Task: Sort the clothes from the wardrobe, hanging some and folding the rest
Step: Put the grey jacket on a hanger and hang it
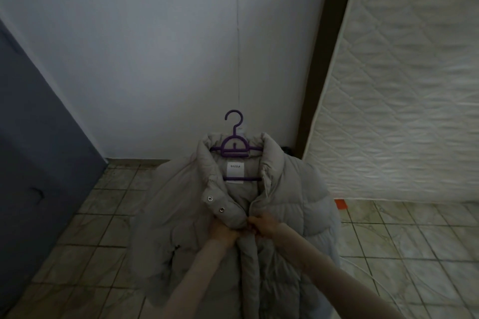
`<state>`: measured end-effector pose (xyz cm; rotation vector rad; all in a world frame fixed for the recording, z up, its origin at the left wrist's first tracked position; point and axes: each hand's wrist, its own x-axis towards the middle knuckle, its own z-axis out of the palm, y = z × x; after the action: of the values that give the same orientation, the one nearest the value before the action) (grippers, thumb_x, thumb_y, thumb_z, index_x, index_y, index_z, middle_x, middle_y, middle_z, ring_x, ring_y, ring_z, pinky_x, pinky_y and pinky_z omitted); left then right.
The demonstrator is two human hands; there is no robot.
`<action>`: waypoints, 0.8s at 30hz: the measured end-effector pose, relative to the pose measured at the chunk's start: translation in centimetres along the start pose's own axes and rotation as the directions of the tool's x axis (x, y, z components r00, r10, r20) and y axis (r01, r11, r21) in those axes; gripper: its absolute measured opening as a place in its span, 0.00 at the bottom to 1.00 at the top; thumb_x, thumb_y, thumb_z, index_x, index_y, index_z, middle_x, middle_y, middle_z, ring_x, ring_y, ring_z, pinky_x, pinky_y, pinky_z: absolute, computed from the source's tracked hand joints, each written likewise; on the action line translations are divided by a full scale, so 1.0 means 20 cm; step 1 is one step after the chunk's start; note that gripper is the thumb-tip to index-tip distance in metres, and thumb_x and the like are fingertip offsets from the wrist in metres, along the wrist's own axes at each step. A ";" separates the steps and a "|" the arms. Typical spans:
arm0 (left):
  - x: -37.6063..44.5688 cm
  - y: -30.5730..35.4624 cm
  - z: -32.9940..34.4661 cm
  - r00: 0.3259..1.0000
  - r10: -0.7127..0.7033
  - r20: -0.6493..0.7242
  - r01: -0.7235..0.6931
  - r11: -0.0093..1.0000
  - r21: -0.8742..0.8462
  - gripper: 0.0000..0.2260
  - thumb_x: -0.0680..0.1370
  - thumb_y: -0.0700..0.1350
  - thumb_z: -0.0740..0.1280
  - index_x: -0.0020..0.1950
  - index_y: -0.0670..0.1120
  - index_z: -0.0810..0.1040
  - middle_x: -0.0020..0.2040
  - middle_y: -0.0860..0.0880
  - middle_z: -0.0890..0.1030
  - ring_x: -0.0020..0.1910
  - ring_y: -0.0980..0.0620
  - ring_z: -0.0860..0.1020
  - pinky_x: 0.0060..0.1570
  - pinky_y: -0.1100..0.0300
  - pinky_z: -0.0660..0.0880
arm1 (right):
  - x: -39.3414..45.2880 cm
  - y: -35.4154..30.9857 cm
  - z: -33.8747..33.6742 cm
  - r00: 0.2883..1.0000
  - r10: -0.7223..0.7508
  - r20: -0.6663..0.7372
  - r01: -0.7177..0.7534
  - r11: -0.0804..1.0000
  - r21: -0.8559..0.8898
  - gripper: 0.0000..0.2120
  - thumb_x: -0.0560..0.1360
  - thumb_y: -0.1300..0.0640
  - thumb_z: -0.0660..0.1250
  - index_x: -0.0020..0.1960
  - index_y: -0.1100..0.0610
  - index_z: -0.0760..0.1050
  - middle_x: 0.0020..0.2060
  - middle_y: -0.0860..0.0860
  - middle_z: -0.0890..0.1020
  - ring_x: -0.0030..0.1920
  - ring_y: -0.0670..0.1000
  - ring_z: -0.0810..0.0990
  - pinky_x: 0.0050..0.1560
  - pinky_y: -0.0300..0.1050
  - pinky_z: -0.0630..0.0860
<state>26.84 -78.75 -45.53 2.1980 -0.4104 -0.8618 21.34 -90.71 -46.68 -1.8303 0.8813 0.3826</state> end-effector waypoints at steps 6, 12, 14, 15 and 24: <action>0.01 -0.02 0.00 1.000 -0.027 0.005 0.028 0.999 -0.017 0.33 0.71 0.43 0.73 0.70 0.35 0.62 0.72 0.39 0.64 0.72 0.44 0.64 0.70 0.58 0.58 | -0.08 -0.06 -0.06 1.000 0.016 0.009 -0.017 0.994 0.105 0.19 0.80 0.61 0.56 0.30 0.58 0.66 0.14 0.45 0.71 0.21 0.41 0.70 0.22 0.29 0.63; 0.04 0.02 -0.05 0.999 0.027 0.028 -0.027 1.000 0.000 0.42 0.64 0.44 0.79 0.70 0.33 0.63 0.70 0.37 0.66 0.69 0.41 0.67 0.66 0.60 0.63 | -0.15 -0.21 -0.16 0.998 -0.056 -0.031 0.062 0.967 0.249 0.19 0.81 0.60 0.54 0.31 0.57 0.66 0.16 0.46 0.72 0.14 0.39 0.67 0.19 0.30 0.61; 0.03 0.05 -0.05 0.994 0.113 0.004 -0.112 0.985 0.130 0.29 0.72 0.37 0.72 0.70 0.34 0.64 0.70 0.37 0.67 0.69 0.43 0.68 0.64 0.64 0.61 | -0.15 -0.23 -0.19 0.995 -0.083 -0.058 0.096 0.956 0.279 0.18 0.80 0.60 0.55 0.32 0.58 0.67 0.16 0.46 0.73 0.15 0.39 0.67 0.19 0.29 0.63; 0.04 0.05 -0.05 0.990 0.137 -0.010 -0.134 0.978 0.162 0.26 0.73 0.37 0.71 0.69 0.35 0.67 0.69 0.37 0.69 0.67 0.44 0.70 0.62 0.65 0.63 | -0.16 -0.25 -0.20 0.992 -0.097 -0.081 0.117 0.944 0.307 0.18 0.80 0.61 0.55 0.31 0.58 0.67 0.15 0.46 0.72 0.15 0.39 0.68 0.19 0.29 0.63; 0.04 0.07 -0.03 0.982 0.185 -0.036 -0.149 0.880 0.450 0.19 0.78 0.51 0.64 0.66 0.43 0.74 0.66 0.44 0.75 0.66 0.46 0.71 0.61 0.61 0.66 | -0.16 -0.24 -0.18 0.962 -0.186 -0.200 0.250 0.893 0.375 0.18 0.80 0.62 0.57 0.31 0.58 0.69 0.18 0.46 0.72 0.17 0.39 0.68 0.24 0.30 0.64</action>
<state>27.72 -79.73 -44.61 2.5555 -0.8155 -0.6265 22.14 -91.58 -39.90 -1.5689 0.7816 -0.0869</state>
